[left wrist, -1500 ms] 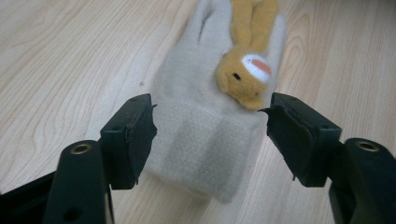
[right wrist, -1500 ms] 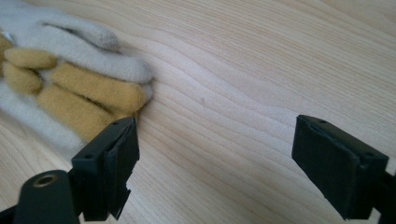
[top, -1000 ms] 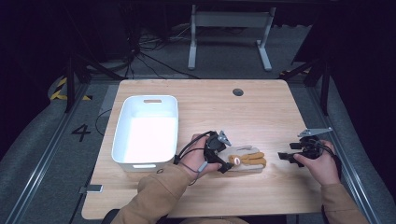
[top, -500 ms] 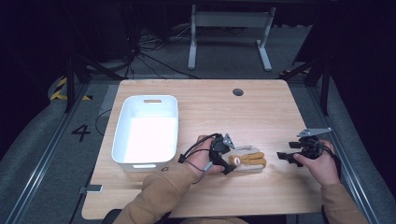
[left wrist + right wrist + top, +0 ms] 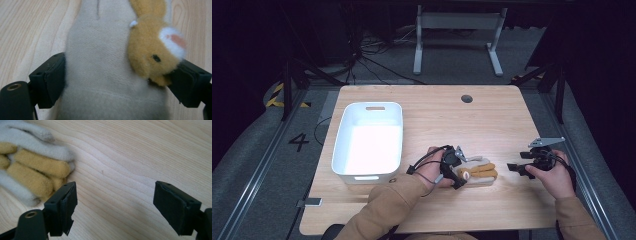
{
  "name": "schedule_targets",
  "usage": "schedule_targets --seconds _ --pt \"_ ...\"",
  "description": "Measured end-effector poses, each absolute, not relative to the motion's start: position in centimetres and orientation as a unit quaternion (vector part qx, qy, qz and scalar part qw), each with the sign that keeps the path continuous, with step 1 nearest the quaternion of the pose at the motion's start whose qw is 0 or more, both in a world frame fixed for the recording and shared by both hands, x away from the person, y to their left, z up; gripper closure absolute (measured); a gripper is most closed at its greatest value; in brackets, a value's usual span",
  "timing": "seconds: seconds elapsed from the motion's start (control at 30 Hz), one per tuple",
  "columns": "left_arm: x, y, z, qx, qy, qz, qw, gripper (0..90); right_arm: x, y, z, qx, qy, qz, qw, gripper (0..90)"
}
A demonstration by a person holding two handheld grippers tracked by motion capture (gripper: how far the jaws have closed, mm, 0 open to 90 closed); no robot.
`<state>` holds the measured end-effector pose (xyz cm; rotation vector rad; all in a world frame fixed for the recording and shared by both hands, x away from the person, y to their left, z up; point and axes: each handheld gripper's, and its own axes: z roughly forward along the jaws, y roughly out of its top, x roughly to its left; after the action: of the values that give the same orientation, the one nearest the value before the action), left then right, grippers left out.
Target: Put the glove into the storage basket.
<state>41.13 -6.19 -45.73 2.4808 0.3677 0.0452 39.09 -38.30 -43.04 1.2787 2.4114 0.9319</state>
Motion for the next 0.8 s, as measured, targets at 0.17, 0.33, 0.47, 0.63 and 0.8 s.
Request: schedule_targets --seconds 0.17,0.33,0.47,0.63,0.8 --pt "41.10 -6.65 -45.87 0.943 0.130 0.026 0.305 9.2 39.09 -38.29 -43.14 0.441 0.829 0.318 0.129 19.7" --pt "41.14 -6.86 -46.02 0.943 0.125 0.032 0.308 8.6 39.16 -38.18 -43.32 0.438 0.831 0.317 0.128 19.5" --pt "41.30 -6.82 -46.37 0.936 0.114 0.035 0.331 9.6 39.16 -38.20 -43.36 0.441 0.831 0.316 0.127 19.5" --pt "41.33 -6.62 -46.52 0.931 0.108 0.035 0.346 12.5 39.17 -38.25 -43.40 0.442 0.831 0.314 0.127 19.6" --pt "41.33 -6.74 -46.35 0.934 0.107 0.033 0.338 15.1 39.19 -38.08 -43.53 0.441 0.832 0.313 0.126 19.5"
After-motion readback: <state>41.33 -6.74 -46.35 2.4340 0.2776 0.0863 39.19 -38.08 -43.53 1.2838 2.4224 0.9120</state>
